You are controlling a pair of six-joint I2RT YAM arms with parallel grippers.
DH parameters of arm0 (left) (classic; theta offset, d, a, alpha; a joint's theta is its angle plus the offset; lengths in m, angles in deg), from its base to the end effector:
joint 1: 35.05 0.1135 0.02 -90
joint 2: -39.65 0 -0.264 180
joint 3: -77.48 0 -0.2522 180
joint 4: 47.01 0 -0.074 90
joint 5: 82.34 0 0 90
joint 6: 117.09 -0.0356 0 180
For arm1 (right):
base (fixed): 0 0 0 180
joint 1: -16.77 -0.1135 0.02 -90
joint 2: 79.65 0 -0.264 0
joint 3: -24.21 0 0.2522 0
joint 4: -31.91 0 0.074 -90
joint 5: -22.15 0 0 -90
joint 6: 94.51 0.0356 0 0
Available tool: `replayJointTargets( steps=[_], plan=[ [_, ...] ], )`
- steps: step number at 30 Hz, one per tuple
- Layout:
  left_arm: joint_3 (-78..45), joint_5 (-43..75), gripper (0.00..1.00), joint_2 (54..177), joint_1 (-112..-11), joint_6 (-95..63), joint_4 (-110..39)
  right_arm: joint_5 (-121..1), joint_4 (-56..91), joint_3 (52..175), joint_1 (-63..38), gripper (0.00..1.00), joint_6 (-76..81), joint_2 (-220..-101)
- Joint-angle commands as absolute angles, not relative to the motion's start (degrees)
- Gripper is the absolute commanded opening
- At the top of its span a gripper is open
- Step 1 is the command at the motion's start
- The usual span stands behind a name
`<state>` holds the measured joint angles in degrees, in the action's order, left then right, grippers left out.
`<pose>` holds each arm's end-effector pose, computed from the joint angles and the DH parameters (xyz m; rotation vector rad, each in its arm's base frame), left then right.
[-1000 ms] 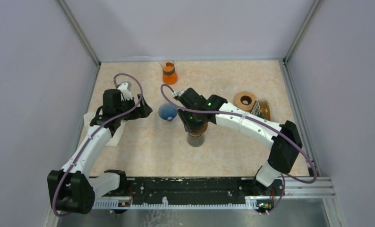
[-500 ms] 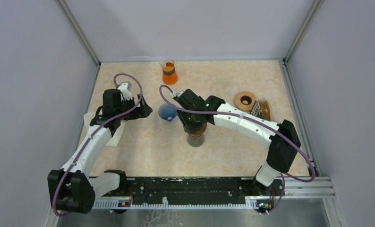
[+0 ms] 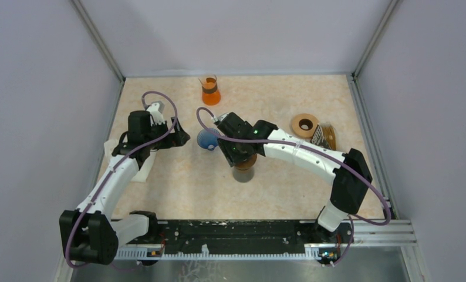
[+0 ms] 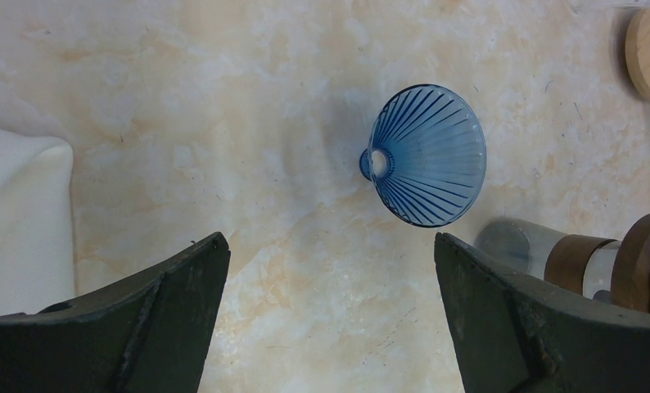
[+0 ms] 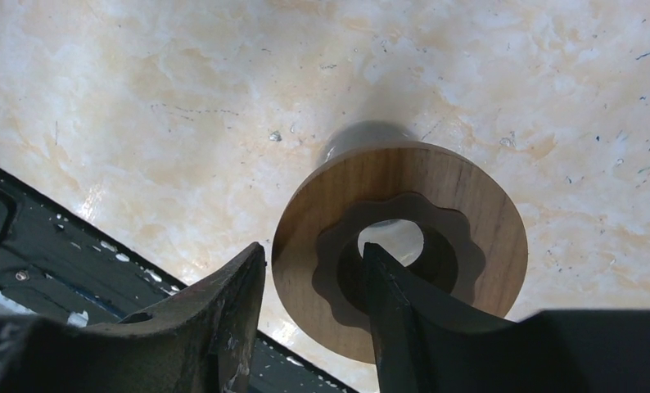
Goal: Place the coffee filter in the dripper
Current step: Place the dripper holder onto the coffee server, then pick up the coffee dripper from the center of the board.
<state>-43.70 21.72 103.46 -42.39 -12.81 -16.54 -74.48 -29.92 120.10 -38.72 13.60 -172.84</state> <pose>0.2400 -0.0396 0.2655 0.0064 2.2093 -0.4802 0.1976 0.2801 0.2951 -0.8015 2.5003 0.3124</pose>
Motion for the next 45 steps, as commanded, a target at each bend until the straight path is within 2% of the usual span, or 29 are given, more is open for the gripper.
replayJointTargets(
  steps=[1, 9, 18, 21, 26, 36, 45],
  plan=[
    [-43.5, 23.0, 0.99, 104.0, -41.9, -13.3, -17.4, -76.2, -30.0, 121.9, -39.8, 0.49, 13.9, -173.2],
    [-43.1, 25.3, 0.99, 105.3, -41.7, -13.2, -17.0, -75.5, -29.6, 123.4, -40.3, 0.54, 13.9, -170.9],
    [-41.7, 32.3, 0.99, 108.8, -41.8, -10.8, -17.5, -78.4, -25.7, 118.9, -40.2, 0.68, 14.4, -162.9],
    [-41.9, 34.9, 0.99, 110.6, -41.8, -8.1, -19.3, -79.9, -25.5, 117.4, -39.2, 0.73, 13.9, -160.3],
    [-41.5, 38.5, 0.97, 114.8, -41.7, -3.7, -21.8, -78.4, -23.0, 113.6, -34.5, 0.76, 13.4, -154.7],
    [-41.4, 41.6, 0.8, 122.7, -41.7, 2.9, -30.3, -76.4, -16.0, 103.5, -28.3, 0.83, 13.7, -146.1],
    [-39.6, 41.6, 0.56, 127.4, -41.9, 4.6, -32.7, -75.7, -10.9, 98.0, -26.0, 0.93, 16.3, -142.8]
  ],
)
